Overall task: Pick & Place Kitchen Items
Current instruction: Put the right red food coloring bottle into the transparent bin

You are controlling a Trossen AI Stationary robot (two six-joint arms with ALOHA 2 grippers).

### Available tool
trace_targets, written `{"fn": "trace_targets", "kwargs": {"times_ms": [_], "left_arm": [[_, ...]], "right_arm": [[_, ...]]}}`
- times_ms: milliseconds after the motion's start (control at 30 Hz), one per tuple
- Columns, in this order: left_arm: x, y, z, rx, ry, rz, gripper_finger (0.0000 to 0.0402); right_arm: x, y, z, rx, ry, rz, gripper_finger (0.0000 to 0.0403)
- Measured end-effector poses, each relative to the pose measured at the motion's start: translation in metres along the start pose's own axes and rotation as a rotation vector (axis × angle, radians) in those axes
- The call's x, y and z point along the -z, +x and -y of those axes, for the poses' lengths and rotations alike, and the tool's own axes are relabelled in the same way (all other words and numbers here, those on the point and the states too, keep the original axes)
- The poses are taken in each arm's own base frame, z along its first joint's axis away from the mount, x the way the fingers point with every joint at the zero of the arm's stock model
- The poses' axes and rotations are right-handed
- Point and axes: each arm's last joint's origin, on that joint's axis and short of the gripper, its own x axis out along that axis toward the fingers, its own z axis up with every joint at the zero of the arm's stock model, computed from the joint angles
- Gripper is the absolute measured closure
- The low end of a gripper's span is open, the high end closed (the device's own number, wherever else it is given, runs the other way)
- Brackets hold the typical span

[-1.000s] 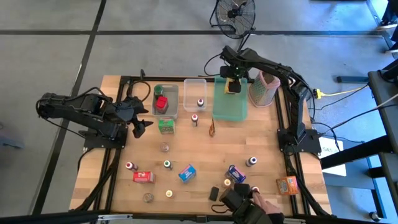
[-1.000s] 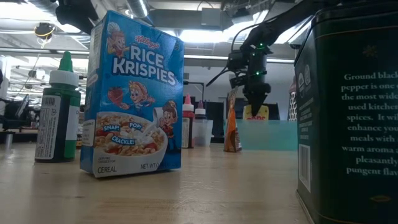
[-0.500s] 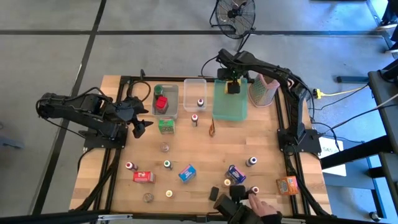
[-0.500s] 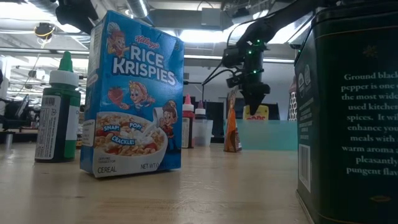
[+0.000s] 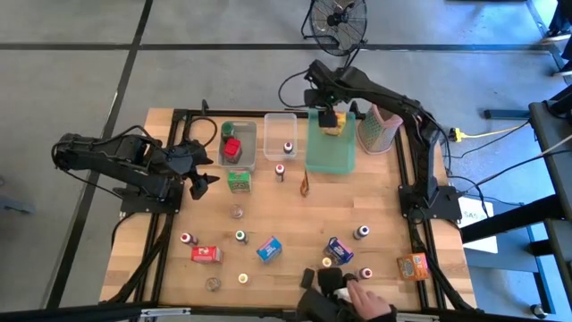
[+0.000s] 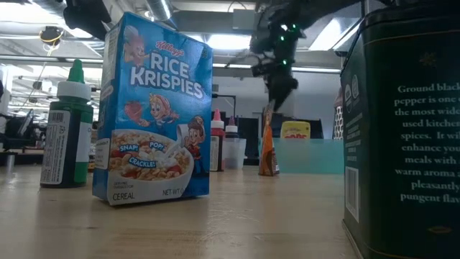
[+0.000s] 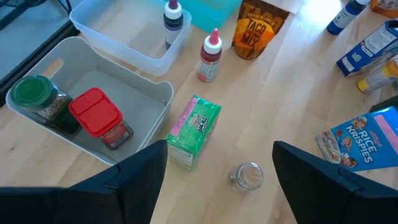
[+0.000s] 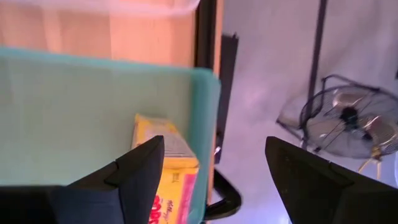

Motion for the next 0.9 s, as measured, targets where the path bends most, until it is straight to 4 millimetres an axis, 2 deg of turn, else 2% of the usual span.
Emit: {"fn": "trace_targets", "kwargs": {"times_ms": [233,533,667,800,900], "left_arm": [[0.0,0.0,0.0,-0.002,0.023,-0.003,0.0115],[0.003,-0.004,-0.003,0.021,0.031,-0.016,0.0114],[0.003,-0.004,-0.003,0.021,0.031,-0.016,0.0116],[0.003,-0.003,-0.002,0.019,0.032,-0.019,0.0114],[0.003,-0.004,-0.003,0.019,0.025,-0.018,0.0114]], "right_arm": [[-0.019,-0.043,0.0,0.034,0.035,0.103,0.0121],[-0.038,-0.101,-0.019,0.026,0.157,0.213,0.0121],[-0.043,-0.126,-0.037,-0.128,0.229,0.278,0.0121],[-0.043,-0.138,-0.06,-0.361,0.281,0.301,0.0121],[-0.041,-0.143,-0.077,-0.546,0.281,0.252,0.0121]]}}
